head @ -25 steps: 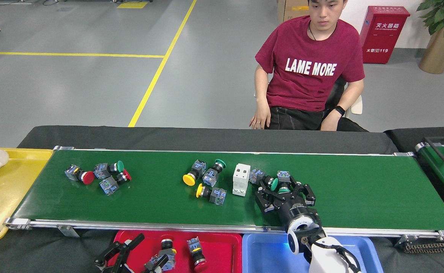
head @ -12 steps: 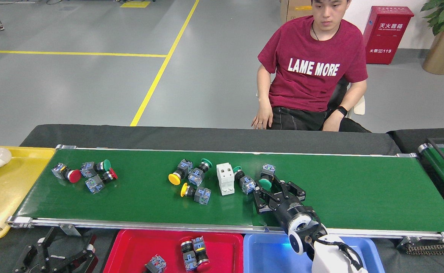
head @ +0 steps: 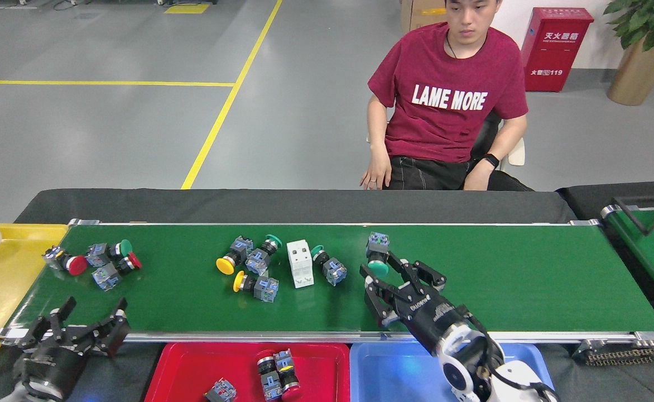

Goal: Pick switch part from conveyor to tray
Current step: 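Carry the green switch with the right gripper into the red tray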

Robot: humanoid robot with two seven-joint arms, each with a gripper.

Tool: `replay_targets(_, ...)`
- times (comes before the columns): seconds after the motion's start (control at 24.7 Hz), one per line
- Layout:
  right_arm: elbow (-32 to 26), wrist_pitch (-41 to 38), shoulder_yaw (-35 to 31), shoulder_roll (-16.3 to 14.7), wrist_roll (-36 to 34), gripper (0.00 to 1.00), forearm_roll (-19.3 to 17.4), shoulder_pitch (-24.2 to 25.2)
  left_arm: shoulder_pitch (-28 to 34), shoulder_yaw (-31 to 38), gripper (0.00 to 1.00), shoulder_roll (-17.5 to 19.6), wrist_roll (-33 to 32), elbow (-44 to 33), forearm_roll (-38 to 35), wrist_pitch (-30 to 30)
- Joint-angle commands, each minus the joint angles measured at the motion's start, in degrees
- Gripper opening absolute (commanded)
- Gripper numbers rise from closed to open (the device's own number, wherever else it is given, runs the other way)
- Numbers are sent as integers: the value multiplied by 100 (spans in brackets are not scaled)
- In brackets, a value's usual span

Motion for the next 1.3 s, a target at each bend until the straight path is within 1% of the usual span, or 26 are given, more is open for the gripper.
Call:
replay_targets(0.0, -135, -731, 67, 3, 64, 22, -2, 3, -340, -9, 100, 95, 8, 273, 8, 64)
replay_targets(0.04, -135, -723, 252, 21, 178, 44, 41, 12, -498, -18, 100, 130, 8, 458, -1, 64)
replay_targets(0.08, -126, -591, 489, 56, 407, 85, 50, 12, -630, -27, 100, 191, 8, 625, -1, 55)
replay_targets(0.12, -135, -468, 604, 82, 583, 96, 50, 12, -691, -36, 100, 227, 8, 730, -10, 55)
replay_targets(0.28, -135, -433, 683, 82, 653, 97, 41, 12, -902, -326, 100, 262, 8, 985, -10, 81)
replay_targets(0.45, -143, -362, 648, 109, 653, 97, 33, -32, -1447, -370, 100, 271, 17, 1732, -36, 380)
replay_targets(0.49, -143, -310, 595, 161, 635, 97, 33, -32, -1676, -475, 100, 306, 26, 2058, -36, 494)
replay_targets(0.57, -152, 60, 322, 205, 600, 95, 33, -67, -2036, -765, 99, 473, 87, 2611, -36, 793)
replay_targets(0.65, -152, 605, -135, 223, 477, 94, 41, -199, -2344, -1117, 96, 569, 421, 3270, -36, 1347)
replay_targets(0.73, -152, 1123, -425, 205, 231, 92, 59, -217, -2669, -1512, 87, 578, 869, 3833, -28, 1707)
replay_targets(0.77, -143, 1404, -583, 170, 56, 91, 68, -217, -2722, -1653, 83, 587, 1001, 3973, -19, 1742)
replay_targets(0.85, -135, 2037, -882, 82, -235, 91, 68, -155, -2722, -1723, 78, 587, 1089, 4053, -10, 1742)
replay_targets(0.89, -117, 2362, -987, -23, -384, 91, 68, -111, -2722, -1723, 73, 587, 1089, 4053, -1, 1742)
replay_targets(0.93, -117, 2652, -1057, -181, -524, 91, 68, -15, -2713, -1723, 65, 596, 1089, 4053, -1, 1716)
replay_targets(0.97, -117, 2819, -1093, -296, -613, 91, 68, 56, -2713, -1723, 60, 596, 1098, 4053, -1, 1698)
replay_targets(1.01, -126, 3039, -1154, -445, -753, 92, 50, 188, -2713, -1723, 51, 605, 1098, 4053, 16, 1672)
replay_targets(1.05, -143, 3180, -1242, -568, -911, 95, 41, 328, -2713, -1732, 41, 596, 1098, 4053, 16, 1646)
replay_targets(1.14, -240, 3206, -1374, -770, -1271, 96, 41, 828, -2678, -1723, 28, 596, 1107, 4053, 60, 1461)
replay_targets(1.26, -732, 3180, -1409, -1157, -1597, 97, 33, 1726, -2511, -1723, 24, 605, 1203, 4009, 289, 1127)
